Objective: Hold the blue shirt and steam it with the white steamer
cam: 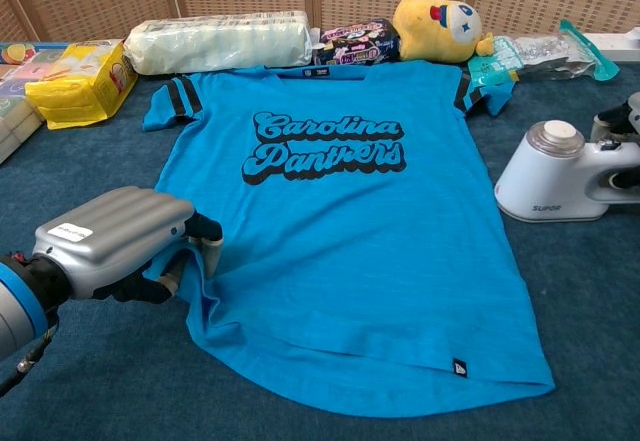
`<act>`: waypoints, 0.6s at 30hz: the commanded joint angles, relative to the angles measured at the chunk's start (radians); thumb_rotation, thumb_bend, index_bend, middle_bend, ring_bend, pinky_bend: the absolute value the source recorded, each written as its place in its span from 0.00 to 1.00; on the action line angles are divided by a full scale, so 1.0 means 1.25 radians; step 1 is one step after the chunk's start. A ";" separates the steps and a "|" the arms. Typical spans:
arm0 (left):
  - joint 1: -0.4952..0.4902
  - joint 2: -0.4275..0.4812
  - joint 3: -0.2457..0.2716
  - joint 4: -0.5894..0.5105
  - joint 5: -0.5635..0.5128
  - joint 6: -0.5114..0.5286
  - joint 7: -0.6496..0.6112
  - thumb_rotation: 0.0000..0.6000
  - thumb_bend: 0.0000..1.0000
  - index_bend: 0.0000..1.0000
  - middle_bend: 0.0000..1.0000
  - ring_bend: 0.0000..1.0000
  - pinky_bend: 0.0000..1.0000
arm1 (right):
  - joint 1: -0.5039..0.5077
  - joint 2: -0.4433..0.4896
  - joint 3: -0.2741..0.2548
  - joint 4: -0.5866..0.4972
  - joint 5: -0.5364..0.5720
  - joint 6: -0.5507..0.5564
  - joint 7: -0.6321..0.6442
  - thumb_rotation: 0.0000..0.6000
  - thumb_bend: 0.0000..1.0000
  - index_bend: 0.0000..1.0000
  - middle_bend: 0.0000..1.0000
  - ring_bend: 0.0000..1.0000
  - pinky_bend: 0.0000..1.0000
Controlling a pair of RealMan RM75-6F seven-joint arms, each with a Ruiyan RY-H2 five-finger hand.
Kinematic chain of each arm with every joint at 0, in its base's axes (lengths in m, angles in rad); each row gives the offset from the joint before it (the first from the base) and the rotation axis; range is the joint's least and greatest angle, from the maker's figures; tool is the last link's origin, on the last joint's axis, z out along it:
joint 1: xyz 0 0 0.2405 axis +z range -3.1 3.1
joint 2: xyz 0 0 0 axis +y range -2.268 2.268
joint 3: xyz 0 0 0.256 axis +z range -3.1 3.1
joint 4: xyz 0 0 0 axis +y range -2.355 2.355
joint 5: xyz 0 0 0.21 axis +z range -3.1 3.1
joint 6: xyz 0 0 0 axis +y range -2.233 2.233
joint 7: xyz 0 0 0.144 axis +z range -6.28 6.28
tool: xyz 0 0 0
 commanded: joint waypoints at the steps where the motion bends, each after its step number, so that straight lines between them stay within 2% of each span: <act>1: 0.000 0.001 0.000 -0.001 0.000 0.002 0.001 1.00 0.66 0.52 0.54 0.48 0.51 | 0.003 0.007 0.006 -0.016 0.001 -0.003 0.009 1.00 0.42 0.68 0.68 0.69 0.68; 10: 0.000 0.001 0.003 -0.005 0.001 0.007 0.006 1.00 0.66 0.52 0.54 0.48 0.51 | -0.003 0.058 0.049 -0.139 0.053 -0.033 0.058 1.00 0.42 0.74 0.72 0.75 0.73; 18: 0.001 0.003 0.003 -0.010 0.001 0.013 0.010 1.00 0.66 0.52 0.54 0.48 0.51 | -0.014 0.099 0.082 -0.238 0.123 -0.067 0.080 1.00 0.41 0.74 0.72 0.76 0.74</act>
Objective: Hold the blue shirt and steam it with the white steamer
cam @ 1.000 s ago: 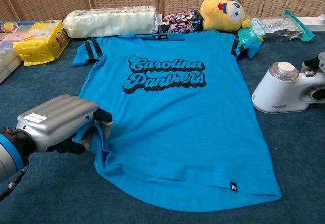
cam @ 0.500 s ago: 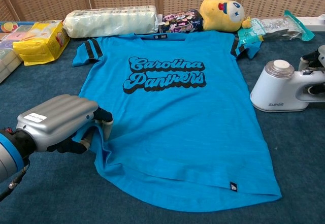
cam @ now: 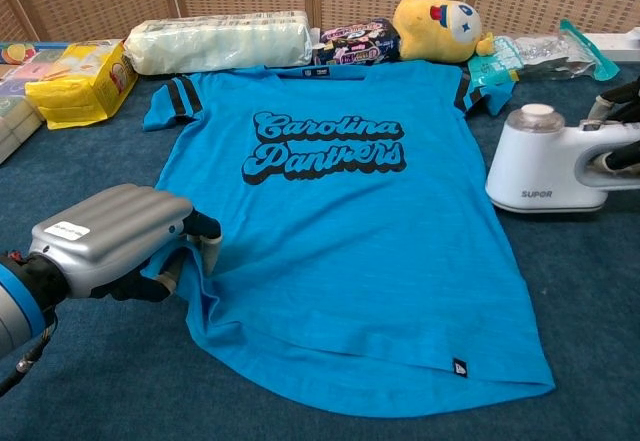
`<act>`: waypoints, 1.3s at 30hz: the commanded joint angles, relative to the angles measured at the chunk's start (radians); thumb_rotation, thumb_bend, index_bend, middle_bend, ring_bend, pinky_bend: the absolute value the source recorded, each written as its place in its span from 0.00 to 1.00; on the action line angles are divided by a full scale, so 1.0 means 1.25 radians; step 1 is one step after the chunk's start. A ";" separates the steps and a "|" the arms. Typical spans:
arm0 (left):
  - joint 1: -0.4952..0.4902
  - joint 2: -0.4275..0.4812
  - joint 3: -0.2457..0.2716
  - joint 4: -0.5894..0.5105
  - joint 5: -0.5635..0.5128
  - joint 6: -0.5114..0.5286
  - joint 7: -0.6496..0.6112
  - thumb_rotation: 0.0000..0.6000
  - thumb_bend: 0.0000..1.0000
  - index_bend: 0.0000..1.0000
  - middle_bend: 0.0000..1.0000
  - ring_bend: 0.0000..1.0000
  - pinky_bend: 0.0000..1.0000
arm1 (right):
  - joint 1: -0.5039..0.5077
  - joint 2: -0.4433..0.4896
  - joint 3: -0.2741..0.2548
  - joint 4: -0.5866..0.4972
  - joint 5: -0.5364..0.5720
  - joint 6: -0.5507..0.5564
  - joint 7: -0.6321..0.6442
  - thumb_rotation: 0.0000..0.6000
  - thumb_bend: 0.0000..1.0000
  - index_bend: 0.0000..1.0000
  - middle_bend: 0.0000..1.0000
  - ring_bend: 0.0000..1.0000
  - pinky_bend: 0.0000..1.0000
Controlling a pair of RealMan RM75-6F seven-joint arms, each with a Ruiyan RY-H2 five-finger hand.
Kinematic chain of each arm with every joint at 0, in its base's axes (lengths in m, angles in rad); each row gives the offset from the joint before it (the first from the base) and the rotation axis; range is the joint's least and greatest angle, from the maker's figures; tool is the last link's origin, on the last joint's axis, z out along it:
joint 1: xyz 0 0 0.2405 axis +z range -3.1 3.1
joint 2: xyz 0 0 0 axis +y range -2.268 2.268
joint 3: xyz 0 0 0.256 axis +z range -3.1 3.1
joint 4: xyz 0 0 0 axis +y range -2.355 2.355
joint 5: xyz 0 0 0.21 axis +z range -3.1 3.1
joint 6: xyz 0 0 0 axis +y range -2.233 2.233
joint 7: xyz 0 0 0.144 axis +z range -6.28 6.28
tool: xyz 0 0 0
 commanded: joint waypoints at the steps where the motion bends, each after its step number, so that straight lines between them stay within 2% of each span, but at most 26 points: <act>1: 0.000 0.000 0.000 -0.001 0.001 0.002 0.000 1.00 0.66 0.52 0.54 0.48 0.51 | -0.006 0.020 0.017 -0.039 0.030 -0.015 0.011 1.00 0.41 0.74 0.72 0.76 0.74; 11: 0.002 0.003 0.002 -0.006 0.001 0.007 0.004 1.00 0.66 0.52 0.54 0.48 0.51 | -0.002 0.057 0.045 -0.131 0.057 0.003 0.012 1.00 0.41 0.74 0.72 0.76 0.74; 20: 0.000 0.002 0.002 -0.010 0.001 0.007 0.007 1.00 0.66 0.52 0.54 0.48 0.51 | 0.004 0.084 0.075 -0.170 0.089 0.010 0.033 1.00 0.41 0.74 0.72 0.76 0.74; 28: 0.001 0.003 0.006 -0.014 0.005 0.010 0.010 1.00 0.66 0.52 0.54 0.48 0.51 | 0.017 0.066 0.048 -0.192 0.072 0.019 0.029 1.00 0.41 0.74 0.72 0.76 0.74; 39: -0.001 0.008 0.006 -0.017 0.004 0.008 0.010 1.00 0.66 0.52 0.54 0.48 0.51 | 0.041 -0.007 -0.003 -0.150 0.021 0.035 0.020 1.00 0.41 0.74 0.72 0.76 0.74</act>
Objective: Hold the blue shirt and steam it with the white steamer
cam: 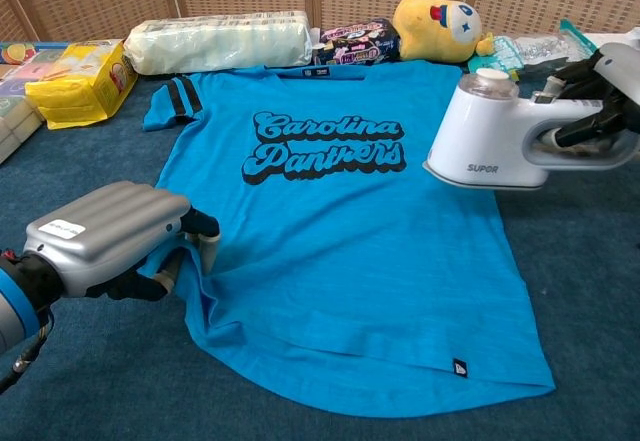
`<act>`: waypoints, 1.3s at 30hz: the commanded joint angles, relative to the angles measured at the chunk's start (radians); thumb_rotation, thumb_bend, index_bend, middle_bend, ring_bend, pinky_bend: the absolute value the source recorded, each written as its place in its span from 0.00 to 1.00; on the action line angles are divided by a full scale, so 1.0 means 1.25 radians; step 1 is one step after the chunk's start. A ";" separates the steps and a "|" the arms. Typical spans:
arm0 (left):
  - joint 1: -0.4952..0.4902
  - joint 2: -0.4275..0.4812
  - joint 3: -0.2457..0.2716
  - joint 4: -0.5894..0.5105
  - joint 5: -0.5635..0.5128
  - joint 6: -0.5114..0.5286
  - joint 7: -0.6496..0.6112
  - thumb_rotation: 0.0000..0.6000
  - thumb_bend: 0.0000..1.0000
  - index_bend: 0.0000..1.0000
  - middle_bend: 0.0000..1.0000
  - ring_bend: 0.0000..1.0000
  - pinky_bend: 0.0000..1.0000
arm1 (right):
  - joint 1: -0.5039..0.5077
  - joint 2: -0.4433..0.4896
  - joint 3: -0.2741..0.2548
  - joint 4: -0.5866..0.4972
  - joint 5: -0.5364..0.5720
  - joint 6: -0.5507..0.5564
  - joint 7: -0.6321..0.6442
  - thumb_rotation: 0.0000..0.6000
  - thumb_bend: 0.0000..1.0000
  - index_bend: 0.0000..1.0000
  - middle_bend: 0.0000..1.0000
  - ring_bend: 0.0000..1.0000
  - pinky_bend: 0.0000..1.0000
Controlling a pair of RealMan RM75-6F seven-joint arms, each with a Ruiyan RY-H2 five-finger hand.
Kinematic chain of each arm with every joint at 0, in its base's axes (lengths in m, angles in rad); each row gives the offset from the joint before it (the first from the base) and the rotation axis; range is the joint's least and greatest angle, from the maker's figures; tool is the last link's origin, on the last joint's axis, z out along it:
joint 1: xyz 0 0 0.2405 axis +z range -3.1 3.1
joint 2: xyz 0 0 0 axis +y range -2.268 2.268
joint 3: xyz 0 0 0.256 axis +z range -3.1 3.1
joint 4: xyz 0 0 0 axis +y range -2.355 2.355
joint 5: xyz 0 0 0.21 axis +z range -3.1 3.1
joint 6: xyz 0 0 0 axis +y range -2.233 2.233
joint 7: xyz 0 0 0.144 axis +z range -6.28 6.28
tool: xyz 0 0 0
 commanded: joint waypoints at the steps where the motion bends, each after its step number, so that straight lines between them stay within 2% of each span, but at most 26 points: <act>1: -0.001 0.000 0.001 0.000 0.000 -0.002 0.000 1.00 0.66 0.52 0.54 0.48 0.51 | 0.006 -0.019 -0.013 0.016 -0.015 0.006 -0.002 1.00 0.41 0.74 0.72 0.76 0.74; 8: -0.003 0.003 0.004 0.004 0.002 -0.008 -0.003 1.00 0.66 0.52 0.54 0.48 0.50 | 0.024 -0.071 -0.042 0.065 -0.048 0.005 -0.009 1.00 0.41 0.74 0.72 0.76 0.74; 15: -0.002 0.011 0.010 0.006 0.004 -0.012 -0.010 1.00 0.66 0.52 0.54 0.48 0.50 | 0.046 -0.143 -0.067 0.153 -0.088 0.001 0.000 1.00 0.41 0.74 0.72 0.76 0.73; 30: -0.001 0.012 0.012 0.009 0.007 -0.013 -0.019 1.00 0.66 0.52 0.54 0.48 0.50 | 0.078 -0.200 -0.077 0.172 -0.137 -0.011 -0.013 1.00 0.41 0.74 0.72 0.76 0.73; 39: 0.000 0.008 0.014 0.011 0.006 -0.015 -0.019 1.00 0.66 0.52 0.54 0.48 0.50 | 0.099 -0.230 -0.065 0.209 -0.143 -0.030 -0.012 1.00 0.41 0.74 0.72 0.76 0.73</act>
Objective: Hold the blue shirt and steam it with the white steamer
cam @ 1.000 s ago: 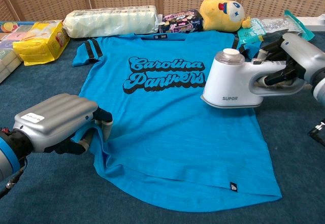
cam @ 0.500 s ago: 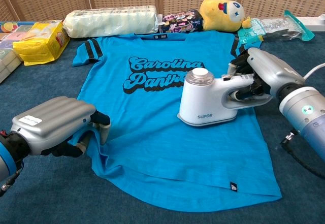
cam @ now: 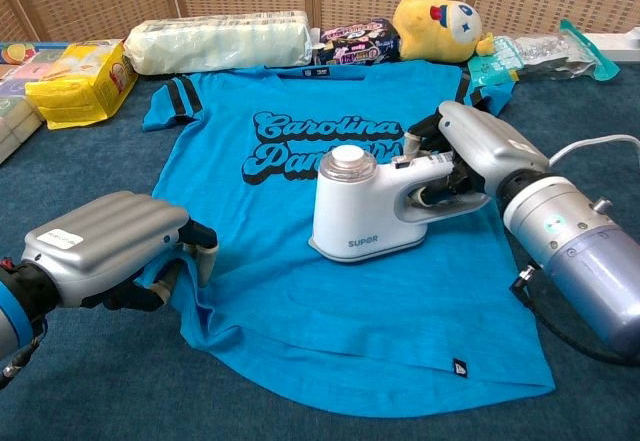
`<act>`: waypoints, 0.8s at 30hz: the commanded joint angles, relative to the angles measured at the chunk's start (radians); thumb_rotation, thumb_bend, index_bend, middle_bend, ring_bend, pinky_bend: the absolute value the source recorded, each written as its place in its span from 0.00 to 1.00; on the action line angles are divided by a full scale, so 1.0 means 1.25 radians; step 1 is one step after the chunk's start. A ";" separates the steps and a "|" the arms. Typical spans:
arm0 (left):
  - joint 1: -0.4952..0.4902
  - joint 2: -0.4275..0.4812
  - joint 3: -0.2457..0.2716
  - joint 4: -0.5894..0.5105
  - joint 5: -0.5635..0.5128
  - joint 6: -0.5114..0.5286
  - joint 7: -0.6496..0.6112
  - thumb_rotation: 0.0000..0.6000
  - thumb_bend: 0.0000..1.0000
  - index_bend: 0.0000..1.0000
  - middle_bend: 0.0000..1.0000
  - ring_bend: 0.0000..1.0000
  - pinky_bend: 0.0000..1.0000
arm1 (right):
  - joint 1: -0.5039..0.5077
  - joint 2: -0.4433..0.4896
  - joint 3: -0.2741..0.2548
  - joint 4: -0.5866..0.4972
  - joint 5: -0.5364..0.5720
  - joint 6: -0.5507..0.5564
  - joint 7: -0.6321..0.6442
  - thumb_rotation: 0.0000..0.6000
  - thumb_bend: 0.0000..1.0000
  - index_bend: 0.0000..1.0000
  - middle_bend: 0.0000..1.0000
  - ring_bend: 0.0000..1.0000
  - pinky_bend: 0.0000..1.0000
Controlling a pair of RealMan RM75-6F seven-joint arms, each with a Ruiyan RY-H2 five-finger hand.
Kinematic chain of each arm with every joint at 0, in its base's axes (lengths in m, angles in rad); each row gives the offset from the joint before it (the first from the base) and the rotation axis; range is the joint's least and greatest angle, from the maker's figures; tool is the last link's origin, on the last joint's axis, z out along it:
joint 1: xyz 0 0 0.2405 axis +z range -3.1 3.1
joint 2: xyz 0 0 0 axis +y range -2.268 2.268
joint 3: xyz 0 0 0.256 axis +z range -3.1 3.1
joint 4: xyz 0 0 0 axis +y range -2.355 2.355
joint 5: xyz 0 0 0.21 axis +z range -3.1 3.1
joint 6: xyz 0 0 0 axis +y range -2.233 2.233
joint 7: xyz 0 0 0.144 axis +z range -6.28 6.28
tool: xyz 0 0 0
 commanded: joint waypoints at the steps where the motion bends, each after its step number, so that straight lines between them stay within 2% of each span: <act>1: 0.000 0.000 0.000 -0.001 -0.001 0.000 0.002 1.00 0.66 0.52 0.54 0.48 0.50 | 0.008 -0.010 0.009 0.023 0.000 -0.006 0.007 1.00 0.41 0.74 0.72 0.76 0.73; 12: 0.002 0.000 0.001 -0.005 -0.003 0.003 0.008 1.00 0.66 0.52 0.54 0.48 0.50 | 0.021 -0.024 0.024 0.102 -0.012 -0.002 0.036 1.00 0.41 0.74 0.72 0.76 0.73; 18: 0.003 0.000 0.000 -0.009 -0.003 0.005 0.014 1.00 0.66 0.52 0.54 0.48 0.50 | 0.047 -0.041 0.041 0.195 -0.031 0.004 0.066 1.00 0.41 0.74 0.72 0.76 0.73; 24: 0.003 0.001 -0.001 -0.011 -0.007 0.004 0.018 1.00 0.66 0.52 0.54 0.48 0.50 | 0.068 -0.051 0.060 0.251 -0.028 -0.003 0.085 1.00 0.40 0.74 0.72 0.76 0.73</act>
